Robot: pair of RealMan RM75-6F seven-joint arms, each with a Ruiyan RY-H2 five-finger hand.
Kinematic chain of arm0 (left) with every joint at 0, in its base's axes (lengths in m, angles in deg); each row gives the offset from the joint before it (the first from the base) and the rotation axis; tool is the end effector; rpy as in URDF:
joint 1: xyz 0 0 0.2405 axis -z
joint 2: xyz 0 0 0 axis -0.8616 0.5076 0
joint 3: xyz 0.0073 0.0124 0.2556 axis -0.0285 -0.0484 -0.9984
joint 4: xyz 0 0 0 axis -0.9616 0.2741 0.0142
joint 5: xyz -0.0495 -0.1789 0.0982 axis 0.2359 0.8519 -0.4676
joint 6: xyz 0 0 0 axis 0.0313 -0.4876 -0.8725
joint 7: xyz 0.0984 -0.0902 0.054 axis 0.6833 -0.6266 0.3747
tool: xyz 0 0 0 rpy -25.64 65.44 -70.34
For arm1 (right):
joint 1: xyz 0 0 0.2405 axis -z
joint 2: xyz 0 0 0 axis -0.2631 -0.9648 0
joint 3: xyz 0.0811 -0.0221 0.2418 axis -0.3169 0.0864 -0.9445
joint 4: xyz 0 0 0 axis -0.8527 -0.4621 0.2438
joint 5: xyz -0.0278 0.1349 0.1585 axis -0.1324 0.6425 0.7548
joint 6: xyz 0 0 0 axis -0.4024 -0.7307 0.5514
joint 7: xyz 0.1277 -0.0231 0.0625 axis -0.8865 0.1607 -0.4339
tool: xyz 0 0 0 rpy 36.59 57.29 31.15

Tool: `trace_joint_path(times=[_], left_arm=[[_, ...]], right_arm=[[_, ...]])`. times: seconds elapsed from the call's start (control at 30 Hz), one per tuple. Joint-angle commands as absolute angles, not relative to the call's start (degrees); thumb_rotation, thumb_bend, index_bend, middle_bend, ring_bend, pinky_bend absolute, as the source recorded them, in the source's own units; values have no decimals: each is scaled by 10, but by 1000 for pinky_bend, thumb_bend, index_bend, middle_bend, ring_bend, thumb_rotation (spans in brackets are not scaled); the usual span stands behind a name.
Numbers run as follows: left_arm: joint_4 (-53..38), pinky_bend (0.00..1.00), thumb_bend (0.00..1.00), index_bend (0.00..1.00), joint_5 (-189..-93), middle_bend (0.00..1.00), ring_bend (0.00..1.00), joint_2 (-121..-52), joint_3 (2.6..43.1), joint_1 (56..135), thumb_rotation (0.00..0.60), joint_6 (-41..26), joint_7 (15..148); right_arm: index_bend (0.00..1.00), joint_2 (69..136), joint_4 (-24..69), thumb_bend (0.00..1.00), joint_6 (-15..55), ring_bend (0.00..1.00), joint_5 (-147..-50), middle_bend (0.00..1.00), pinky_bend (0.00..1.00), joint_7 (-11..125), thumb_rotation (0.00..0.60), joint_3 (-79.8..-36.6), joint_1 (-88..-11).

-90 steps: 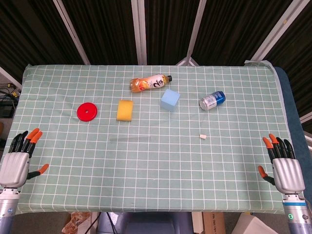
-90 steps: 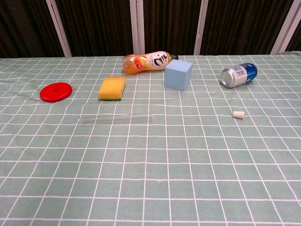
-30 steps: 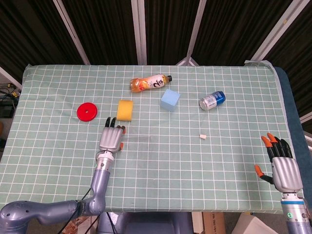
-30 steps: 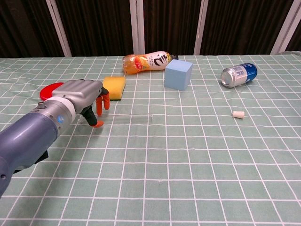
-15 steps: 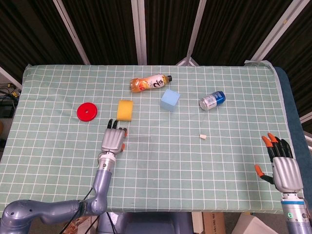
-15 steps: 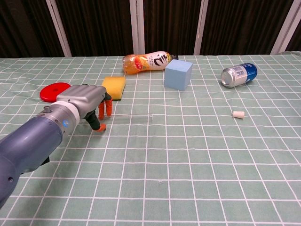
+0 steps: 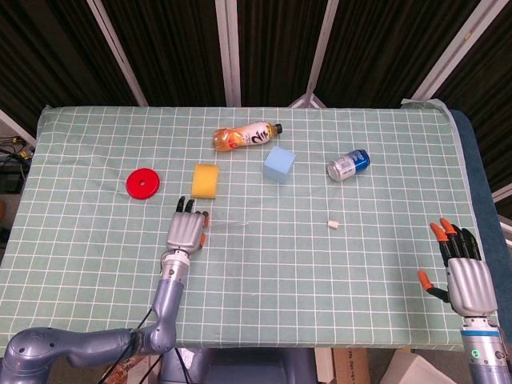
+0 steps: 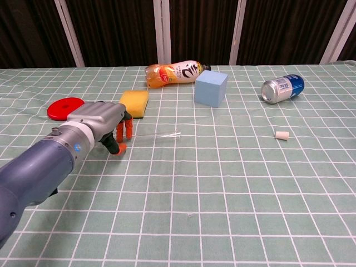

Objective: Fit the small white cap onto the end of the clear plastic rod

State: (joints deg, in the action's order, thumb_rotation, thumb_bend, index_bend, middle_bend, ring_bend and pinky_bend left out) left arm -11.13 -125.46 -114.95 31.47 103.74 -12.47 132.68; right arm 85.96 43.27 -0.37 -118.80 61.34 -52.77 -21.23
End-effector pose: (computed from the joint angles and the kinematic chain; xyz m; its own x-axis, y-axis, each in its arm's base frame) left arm -0.1098 0.3291 -0.0908 0.5518 0.2115 0.8067 0.8339 -0.1432 -0.5329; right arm -0.2966 -0.1928 0.1447 0.3411 0.0149 0.9399 -0.9400 0.0080 0.3410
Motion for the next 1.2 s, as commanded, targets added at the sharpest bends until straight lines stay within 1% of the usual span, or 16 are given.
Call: trace_joint_path(times=[0.03,0.37,0.5,0.57,0.7,0.77,0.97,1.1,1.2], left_arm=[[-121,0,722,488,-1269,499,120,-1144,310,1037,600,-125,1314],[-159,0,739,491,-1386,500,128,-1091,284,1031,600,-116,1215],[-165,0,740,491,-1443,500,128,-1054,274,1029,600,-110,1158],[-166,0,740,491,-1462,500,128,-1038,274,1028,600,-108,1136],[-175,0,738,491,-1474,500,128,-1013,283,1029,600,-104,1111],[-186,0,739,491,-1473,500,128,-999,294,1030,600,-103,1101],[-214,0,739,490,-1481,500,128,-962,314,1034,600,-104,1091],[-228,0,739,490,-1484,500,128,-942,316,1033,600,-103,1086],[-234,0,738,490,-1483,500,128,-932,317,1031,600,-103,1083]], right_arm=[[0,860,433,348,-4,0,-1188,0,0,614,600,-528,-212],[0,857,442,349,2,0,-1195,0,0,615,600,-525,-214],[3,855,465,349,23,0,-1187,0,0,616,600,-525,-223],[22,855,480,348,42,0,-1178,1,0,621,600,-530,-235],[99,866,491,349,85,0,-1159,17,0,660,600,-551,-272],[174,881,491,348,107,0,-1146,42,0,690,600,-564,-296],[315,940,474,349,158,0,-1097,95,0,775,600,-596,-359],[348,983,457,348,183,0,-1044,115,0,823,600,-614,-393],[375,1023,434,348,187,0,-1006,130,0,863,600,-624,-416]])
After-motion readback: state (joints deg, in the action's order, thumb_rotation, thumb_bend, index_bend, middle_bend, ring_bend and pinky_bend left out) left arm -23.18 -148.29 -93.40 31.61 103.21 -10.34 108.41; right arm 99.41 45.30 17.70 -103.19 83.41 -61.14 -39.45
